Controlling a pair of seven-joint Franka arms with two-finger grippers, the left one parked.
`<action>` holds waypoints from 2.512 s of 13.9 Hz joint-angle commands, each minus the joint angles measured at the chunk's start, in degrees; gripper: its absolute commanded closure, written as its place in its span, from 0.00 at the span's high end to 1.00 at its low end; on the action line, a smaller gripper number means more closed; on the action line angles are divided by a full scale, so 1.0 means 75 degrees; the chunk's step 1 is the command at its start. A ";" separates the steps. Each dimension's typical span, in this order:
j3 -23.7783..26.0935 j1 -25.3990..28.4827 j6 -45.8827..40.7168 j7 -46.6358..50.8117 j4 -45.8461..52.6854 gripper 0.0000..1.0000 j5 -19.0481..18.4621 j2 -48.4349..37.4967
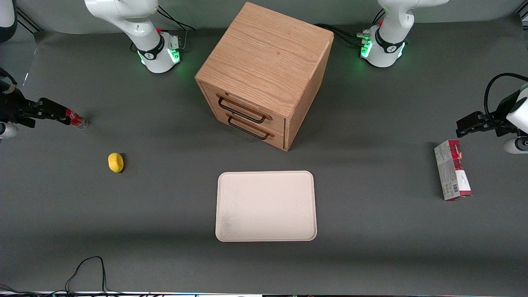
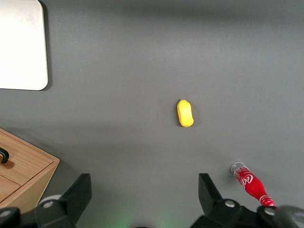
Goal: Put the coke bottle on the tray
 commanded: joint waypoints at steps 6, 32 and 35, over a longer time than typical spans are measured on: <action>-0.0120 -0.0008 -0.0130 -0.0163 0.0151 1.00 0.0050 0.0031; -0.5112 -0.0254 0.2318 -0.4171 -0.5179 1.00 -0.2748 -0.4433; -0.5136 -0.0137 0.2436 -0.4464 -0.5415 1.00 -0.2821 -0.4400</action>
